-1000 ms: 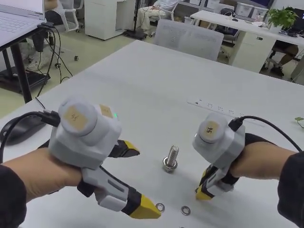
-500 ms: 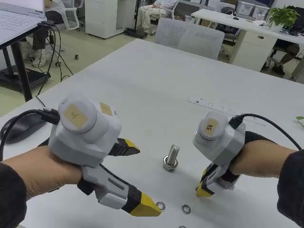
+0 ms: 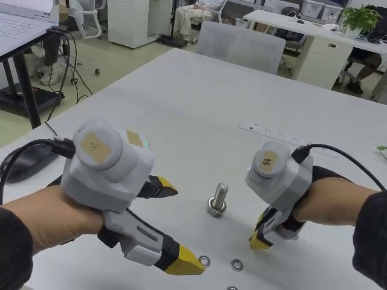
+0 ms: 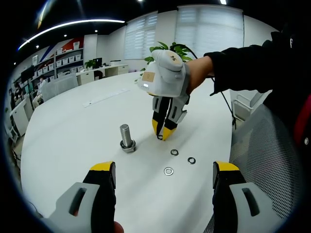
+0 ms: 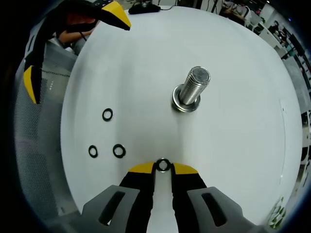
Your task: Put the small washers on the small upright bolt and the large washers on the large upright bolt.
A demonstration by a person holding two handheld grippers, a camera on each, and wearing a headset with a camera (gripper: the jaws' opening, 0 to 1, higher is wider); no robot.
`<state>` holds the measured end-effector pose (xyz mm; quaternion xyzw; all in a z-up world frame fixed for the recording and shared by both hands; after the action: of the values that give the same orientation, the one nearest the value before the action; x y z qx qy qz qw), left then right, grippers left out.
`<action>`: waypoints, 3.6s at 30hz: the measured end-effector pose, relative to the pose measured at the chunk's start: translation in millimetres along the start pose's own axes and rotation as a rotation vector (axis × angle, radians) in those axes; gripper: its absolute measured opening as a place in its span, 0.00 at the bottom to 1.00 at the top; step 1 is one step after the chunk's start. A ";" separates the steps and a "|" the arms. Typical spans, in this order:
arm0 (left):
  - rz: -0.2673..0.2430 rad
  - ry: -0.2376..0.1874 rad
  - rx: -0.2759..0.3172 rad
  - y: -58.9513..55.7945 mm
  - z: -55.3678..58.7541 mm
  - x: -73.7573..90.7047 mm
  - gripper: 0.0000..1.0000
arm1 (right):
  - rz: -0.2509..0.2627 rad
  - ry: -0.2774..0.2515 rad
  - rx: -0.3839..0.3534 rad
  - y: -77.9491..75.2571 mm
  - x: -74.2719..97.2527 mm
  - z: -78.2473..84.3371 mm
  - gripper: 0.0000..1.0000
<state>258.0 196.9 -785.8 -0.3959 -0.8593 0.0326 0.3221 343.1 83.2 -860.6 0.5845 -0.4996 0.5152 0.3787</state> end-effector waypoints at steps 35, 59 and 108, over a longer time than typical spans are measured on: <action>0.001 0.009 0.002 0.0 1.4 -1.6 0.82 | -0.002 -0.004 0.015 -0.3 -0.5 0.0 0.12; -0.001 -0.007 -0.002 -0.8 -1.8 0.7 0.82 | -0.014 0.043 0.047 -1.4 -0.1 -2.1 0.12; 0.013 -0.013 -0.007 -4.2 -3.5 -0.6 0.82 | 0.039 0.027 0.023 -5.7 35.9 3.1 0.12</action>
<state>257.5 192.9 -782.0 -0.4024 -0.8589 0.0345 0.3149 348.3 74.6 -825.5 0.5721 -0.4995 0.5360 0.3685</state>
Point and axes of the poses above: the centre of the closed fingertips' face, and the gripper's own axes: x roughly backward along the fingers, y roughly to its left, z roughly out of its underside, the point moved 2 cm from there along x, roughly backward along the fingers, and after that the axes turned 15 degrees about x, right-handed, at the moved point
